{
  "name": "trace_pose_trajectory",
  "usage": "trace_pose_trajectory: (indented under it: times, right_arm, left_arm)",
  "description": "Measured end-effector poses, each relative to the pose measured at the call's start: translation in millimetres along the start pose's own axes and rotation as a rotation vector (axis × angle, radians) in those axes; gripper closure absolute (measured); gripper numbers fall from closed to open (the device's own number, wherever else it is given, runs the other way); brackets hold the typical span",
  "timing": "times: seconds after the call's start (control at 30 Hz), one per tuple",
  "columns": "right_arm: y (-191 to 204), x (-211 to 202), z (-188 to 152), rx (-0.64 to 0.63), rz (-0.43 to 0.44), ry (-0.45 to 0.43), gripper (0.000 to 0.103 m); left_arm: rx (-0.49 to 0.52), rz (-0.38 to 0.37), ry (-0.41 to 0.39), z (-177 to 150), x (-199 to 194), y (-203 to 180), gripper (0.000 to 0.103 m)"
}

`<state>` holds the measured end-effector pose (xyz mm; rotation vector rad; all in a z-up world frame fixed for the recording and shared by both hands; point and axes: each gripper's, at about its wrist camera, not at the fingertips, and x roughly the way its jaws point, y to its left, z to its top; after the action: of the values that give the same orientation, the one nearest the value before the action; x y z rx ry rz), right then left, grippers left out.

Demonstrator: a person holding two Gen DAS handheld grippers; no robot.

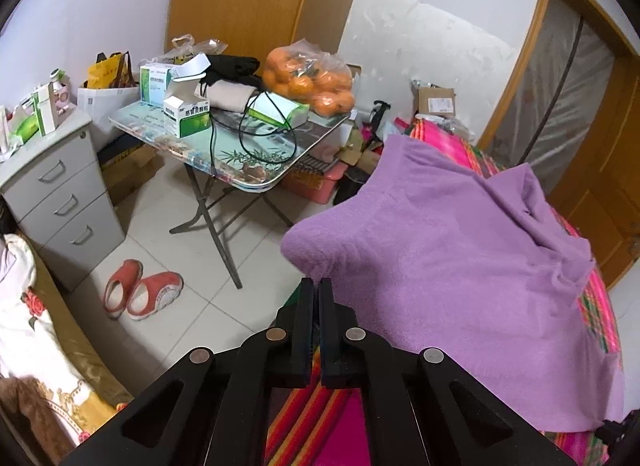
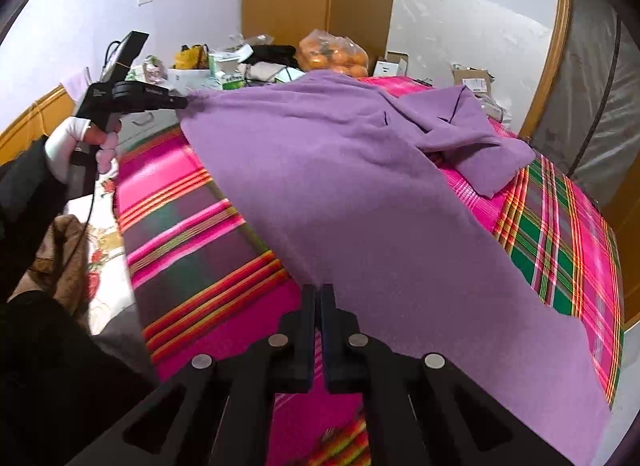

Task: Fold clothes

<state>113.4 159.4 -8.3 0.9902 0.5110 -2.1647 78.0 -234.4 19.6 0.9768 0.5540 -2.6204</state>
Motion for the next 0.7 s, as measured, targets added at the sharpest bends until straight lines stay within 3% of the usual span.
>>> trace_pose_trajectory:
  times: [0.43,0.6,0.7]
  right_arm:
    - [-3,22,-19,0.015,0.108,0.096,0.099]
    - [-18,-2,-24,0.077,0.135,0.025,0.094]
    - [-56,-23,-39,0.264,0.071,-0.046,0.091]
  left_arm:
    - [-0.01,0.057,0.022,-17,-9,16,0.099]
    - [-0.013,0.088,0.014,-17,-16,19,0.097]
    - [-0.014,0.106,0.009,-17,-20,22,0.097]
